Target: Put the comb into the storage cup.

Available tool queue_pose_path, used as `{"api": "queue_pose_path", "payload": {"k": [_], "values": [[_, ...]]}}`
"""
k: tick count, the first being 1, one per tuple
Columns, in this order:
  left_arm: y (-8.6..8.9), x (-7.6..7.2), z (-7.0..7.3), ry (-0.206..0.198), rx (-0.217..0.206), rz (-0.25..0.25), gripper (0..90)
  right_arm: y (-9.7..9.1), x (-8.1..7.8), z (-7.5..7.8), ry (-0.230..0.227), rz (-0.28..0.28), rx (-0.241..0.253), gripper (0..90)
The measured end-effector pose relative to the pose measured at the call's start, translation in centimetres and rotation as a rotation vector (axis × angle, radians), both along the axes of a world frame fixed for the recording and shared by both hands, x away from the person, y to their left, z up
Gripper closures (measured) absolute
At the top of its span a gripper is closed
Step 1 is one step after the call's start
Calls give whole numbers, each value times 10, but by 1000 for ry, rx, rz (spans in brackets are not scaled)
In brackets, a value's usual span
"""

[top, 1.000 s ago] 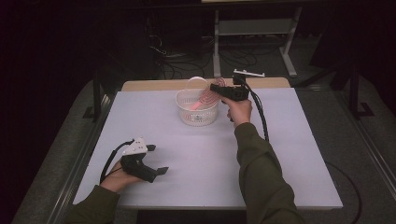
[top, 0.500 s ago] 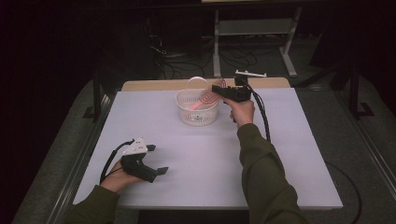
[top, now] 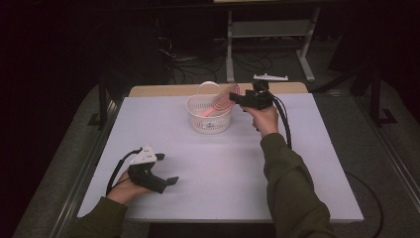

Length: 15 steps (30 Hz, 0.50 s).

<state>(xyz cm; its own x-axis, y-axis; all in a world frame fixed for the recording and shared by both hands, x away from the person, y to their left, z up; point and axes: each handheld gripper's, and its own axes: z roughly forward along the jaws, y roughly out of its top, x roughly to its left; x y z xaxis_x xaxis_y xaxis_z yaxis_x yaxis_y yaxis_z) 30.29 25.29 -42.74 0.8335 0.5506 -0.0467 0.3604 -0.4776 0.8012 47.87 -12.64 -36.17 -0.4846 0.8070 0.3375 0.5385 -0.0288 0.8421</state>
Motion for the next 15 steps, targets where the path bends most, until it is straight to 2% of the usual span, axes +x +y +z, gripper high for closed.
{"api": "queue_pose_path", "payload": {"k": [8,15], "values": [[-1,0,0,-4,3,-6,0,-7,-10,3,-13,15,-21,159],[-1,0,0,-10,0,-7,0,-8,-22,3,-25,51,-54,128]]}}
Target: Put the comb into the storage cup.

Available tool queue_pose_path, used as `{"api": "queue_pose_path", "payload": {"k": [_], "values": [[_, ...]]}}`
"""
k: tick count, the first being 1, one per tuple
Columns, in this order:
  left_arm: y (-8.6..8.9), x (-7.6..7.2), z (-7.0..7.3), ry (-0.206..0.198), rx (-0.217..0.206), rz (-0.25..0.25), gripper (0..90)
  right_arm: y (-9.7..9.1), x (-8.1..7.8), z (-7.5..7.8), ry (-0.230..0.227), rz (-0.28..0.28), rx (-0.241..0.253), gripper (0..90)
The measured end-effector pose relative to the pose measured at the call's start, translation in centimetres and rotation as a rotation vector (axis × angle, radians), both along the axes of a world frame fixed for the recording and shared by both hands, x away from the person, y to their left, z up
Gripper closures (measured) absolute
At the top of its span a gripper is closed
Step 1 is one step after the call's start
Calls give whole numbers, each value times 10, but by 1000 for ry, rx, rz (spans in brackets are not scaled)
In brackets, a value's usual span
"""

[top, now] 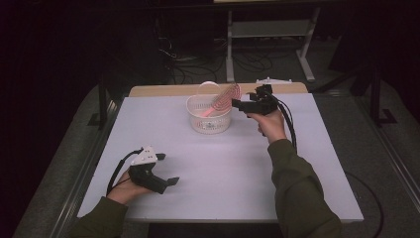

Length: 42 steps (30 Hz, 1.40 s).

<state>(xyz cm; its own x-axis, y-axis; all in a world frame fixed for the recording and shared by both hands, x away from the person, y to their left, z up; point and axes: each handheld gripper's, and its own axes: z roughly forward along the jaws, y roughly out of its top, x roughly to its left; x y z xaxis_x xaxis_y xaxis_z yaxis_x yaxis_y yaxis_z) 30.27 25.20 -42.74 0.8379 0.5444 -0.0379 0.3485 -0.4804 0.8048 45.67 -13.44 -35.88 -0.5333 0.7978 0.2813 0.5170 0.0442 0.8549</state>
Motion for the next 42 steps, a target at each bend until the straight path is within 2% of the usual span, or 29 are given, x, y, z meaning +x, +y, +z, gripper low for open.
{"api": "queue_pose_path", "payload": {"k": [8,17,19,28,36,42], "values": [[1,1,0,-5,-2,-2,0,-2,-14,-1,-12,43,-82,92],[1,2,0,-4,1,-2,0,-4,-30,-4,3,99,-164,6],[1,2,0,-2,1,-1,0,-5,-34,-5,10,109,-171,0],[1,2,0,-4,3,0,0,-10,-56,-15,-16,135,-228,0],[0,2,-1,-7,7,-1,0,-17,-77,-26,-34,138,-235,0],[0,2,0,-12,9,0,0,-18,-90,-37,-25,146,-251,0]]}}
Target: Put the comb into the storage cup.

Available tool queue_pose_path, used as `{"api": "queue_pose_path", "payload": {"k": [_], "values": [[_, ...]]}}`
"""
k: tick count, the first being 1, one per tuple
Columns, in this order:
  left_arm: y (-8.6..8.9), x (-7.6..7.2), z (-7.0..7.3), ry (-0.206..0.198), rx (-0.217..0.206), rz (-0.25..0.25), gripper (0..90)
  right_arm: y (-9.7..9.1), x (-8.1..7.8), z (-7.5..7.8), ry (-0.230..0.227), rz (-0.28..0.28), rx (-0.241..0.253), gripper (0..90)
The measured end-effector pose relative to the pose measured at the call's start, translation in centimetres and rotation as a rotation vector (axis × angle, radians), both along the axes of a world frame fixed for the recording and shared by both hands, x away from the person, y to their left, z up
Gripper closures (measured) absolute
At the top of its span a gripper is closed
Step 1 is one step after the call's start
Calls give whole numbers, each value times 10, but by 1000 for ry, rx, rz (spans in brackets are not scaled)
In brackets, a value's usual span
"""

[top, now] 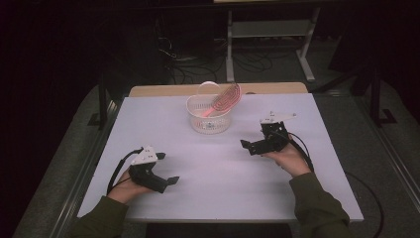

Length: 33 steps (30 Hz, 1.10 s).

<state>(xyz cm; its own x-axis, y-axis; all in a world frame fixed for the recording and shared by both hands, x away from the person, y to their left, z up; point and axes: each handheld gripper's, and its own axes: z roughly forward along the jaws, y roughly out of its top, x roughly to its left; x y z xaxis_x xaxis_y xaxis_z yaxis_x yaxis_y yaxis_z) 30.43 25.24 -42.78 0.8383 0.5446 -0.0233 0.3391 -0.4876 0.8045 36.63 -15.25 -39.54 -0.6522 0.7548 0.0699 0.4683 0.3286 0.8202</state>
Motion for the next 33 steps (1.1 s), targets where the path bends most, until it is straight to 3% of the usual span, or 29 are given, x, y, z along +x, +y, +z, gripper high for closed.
{"api": "queue_pose_path", "payload": {"k": [14,26,33], "values": [[1,0,0,-2,-2,5,0,-12,-28,-13,4,2,-41,0],[2,0,2,-8,-20,13,0,-33,-53,-21,2,-52,-12,0],[1,-1,2,-10,-15,11,0,-37,-70,-29,10,-45,-3,0]]}}
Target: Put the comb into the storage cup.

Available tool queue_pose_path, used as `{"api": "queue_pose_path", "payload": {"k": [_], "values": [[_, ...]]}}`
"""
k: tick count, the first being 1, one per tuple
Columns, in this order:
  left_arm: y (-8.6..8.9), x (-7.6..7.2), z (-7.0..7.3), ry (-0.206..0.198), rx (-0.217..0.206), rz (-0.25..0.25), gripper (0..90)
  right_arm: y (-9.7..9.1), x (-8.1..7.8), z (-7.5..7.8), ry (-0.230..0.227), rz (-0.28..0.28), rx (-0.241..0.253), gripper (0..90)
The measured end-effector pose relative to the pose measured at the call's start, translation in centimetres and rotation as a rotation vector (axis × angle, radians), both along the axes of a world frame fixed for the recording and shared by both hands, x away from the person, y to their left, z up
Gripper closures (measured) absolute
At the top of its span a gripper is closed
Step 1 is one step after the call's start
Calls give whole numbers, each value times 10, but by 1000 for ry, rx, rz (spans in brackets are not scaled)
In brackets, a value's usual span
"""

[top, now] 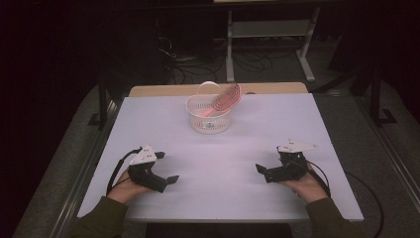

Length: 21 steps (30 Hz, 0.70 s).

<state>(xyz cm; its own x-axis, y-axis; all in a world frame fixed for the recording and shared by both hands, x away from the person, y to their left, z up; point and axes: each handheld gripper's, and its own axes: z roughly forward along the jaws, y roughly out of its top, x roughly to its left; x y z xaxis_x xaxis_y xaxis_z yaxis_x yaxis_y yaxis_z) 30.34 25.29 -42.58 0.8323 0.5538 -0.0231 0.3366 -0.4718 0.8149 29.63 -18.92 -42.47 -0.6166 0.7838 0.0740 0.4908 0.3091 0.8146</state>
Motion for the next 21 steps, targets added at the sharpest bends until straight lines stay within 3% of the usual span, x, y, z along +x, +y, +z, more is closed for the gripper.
{"api": "queue_pose_path", "payload": {"k": [10,15,21], "values": [[1,0,-1,2,-1,5,0,-5,-14,-8,19,-12,13,0],[1,0,-1,2,5,5,0,-9,-18,-11,6,-24,-25,0],[0,0,-2,2,8,5,0,-12,-24,-13,10,-31,-33,0]]}}
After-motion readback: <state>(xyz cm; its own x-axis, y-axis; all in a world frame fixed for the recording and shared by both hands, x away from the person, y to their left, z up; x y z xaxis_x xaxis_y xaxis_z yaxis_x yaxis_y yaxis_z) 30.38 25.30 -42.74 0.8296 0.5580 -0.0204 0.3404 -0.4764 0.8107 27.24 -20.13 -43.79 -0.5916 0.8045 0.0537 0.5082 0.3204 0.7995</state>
